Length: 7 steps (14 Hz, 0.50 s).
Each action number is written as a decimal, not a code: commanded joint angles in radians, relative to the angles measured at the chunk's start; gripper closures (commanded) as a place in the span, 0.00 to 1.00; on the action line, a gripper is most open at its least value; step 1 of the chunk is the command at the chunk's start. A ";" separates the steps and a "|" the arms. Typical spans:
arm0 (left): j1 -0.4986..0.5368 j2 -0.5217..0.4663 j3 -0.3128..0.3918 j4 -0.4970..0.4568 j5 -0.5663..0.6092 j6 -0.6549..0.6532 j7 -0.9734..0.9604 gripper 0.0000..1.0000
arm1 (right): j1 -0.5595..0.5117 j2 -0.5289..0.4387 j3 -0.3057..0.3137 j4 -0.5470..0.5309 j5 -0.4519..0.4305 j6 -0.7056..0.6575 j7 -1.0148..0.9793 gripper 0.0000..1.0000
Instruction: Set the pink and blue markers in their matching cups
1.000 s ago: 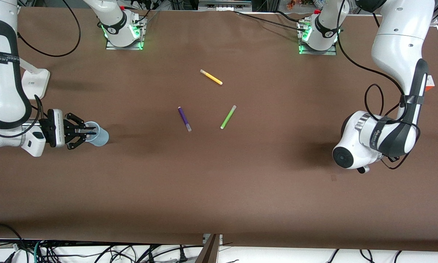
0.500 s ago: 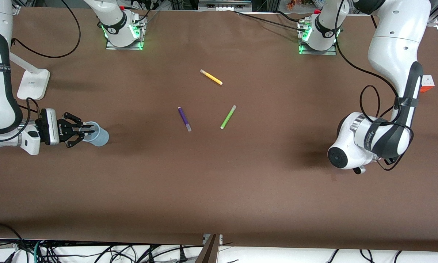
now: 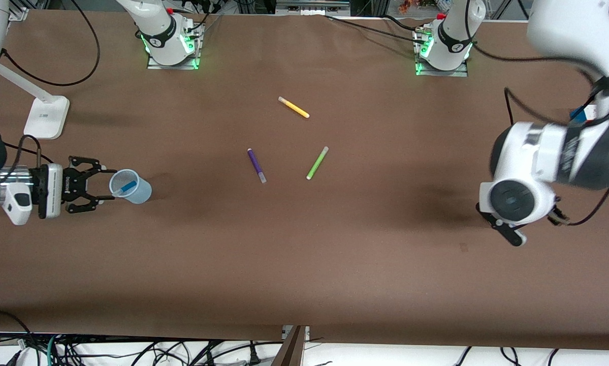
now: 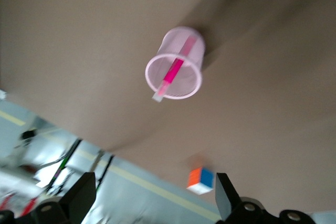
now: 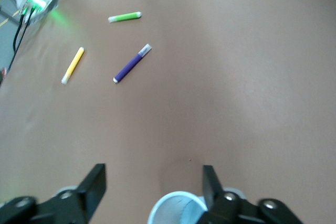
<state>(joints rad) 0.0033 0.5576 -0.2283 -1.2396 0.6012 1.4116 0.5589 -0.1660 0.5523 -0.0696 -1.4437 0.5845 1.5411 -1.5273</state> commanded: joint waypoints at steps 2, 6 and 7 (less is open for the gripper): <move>0.061 -0.091 0.010 0.069 -0.320 -0.003 -0.198 0.00 | 0.014 -0.008 0.022 0.109 -0.133 -0.044 0.319 0.00; 0.081 -0.197 0.007 0.049 -0.513 0.009 -0.433 0.00 | 0.097 -0.017 0.020 0.196 -0.322 -0.111 0.733 0.00; 0.077 -0.229 0.013 0.020 -0.543 0.036 -0.445 0.00 | 0.115 -0.020 0.019 0.218 -0.360 -0.134 0.827 0.00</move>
<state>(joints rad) 0.0681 0.3889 -0.2187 -1.1766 0.1282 1.4161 0.1598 -0.0823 0.5322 -0.0490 -1.2797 0.2965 1.4589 -0.8628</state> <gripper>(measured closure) 0.000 0.000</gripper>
